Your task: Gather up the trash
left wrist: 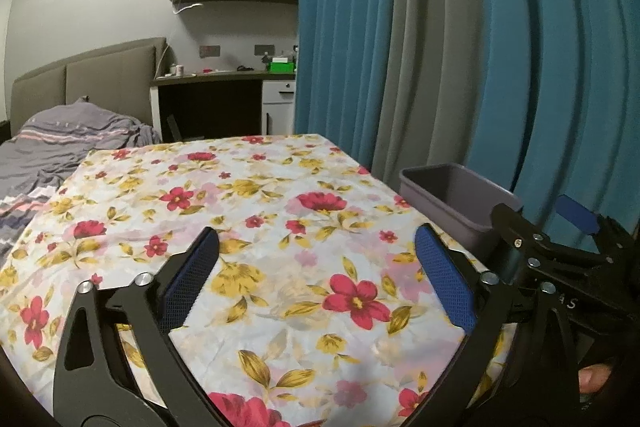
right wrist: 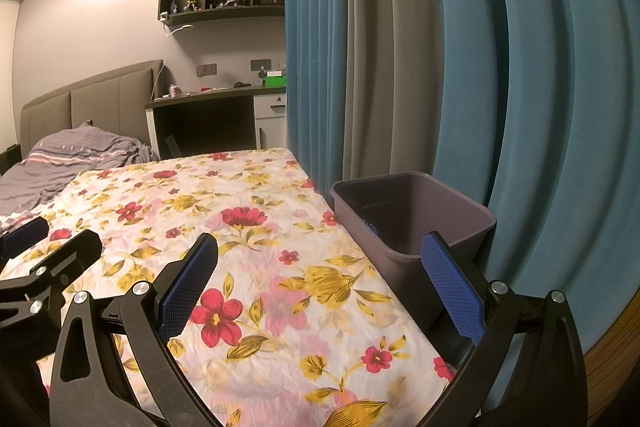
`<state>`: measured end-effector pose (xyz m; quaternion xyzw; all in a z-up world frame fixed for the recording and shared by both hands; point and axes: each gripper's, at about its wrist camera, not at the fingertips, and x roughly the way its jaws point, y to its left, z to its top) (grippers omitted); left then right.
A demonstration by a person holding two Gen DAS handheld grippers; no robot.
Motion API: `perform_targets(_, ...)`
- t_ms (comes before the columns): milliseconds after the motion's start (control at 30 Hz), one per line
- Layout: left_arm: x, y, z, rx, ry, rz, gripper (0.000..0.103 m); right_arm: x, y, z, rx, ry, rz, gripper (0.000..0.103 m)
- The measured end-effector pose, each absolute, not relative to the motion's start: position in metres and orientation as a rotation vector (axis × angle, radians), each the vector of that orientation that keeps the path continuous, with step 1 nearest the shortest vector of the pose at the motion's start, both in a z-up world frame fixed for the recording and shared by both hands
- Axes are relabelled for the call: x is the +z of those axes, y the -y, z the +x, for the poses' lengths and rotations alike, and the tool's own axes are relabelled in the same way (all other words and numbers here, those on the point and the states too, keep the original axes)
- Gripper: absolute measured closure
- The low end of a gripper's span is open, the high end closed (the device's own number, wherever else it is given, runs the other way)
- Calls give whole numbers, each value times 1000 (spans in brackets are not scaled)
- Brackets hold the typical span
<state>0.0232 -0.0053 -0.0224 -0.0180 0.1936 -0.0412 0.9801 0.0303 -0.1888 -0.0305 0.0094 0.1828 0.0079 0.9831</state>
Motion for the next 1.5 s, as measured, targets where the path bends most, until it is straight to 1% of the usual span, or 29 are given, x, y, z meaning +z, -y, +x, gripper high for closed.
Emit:
perform_targets(33,-22,6,23,-81,-383,-29,17,-30,188,30,16,-368,20,6)
perform_targets(67,-22,6,24,-77,-382,-24,22,-30,189,30,15,-368,20,6)
perform_targets(100,-22,6,25,-74,-384,-22,25,-30,188,30,15,-368,21,6)
perform_targets(1500,-25,4,27,-95,-418,-41,25,-31,182,30,11,-376,23,6)
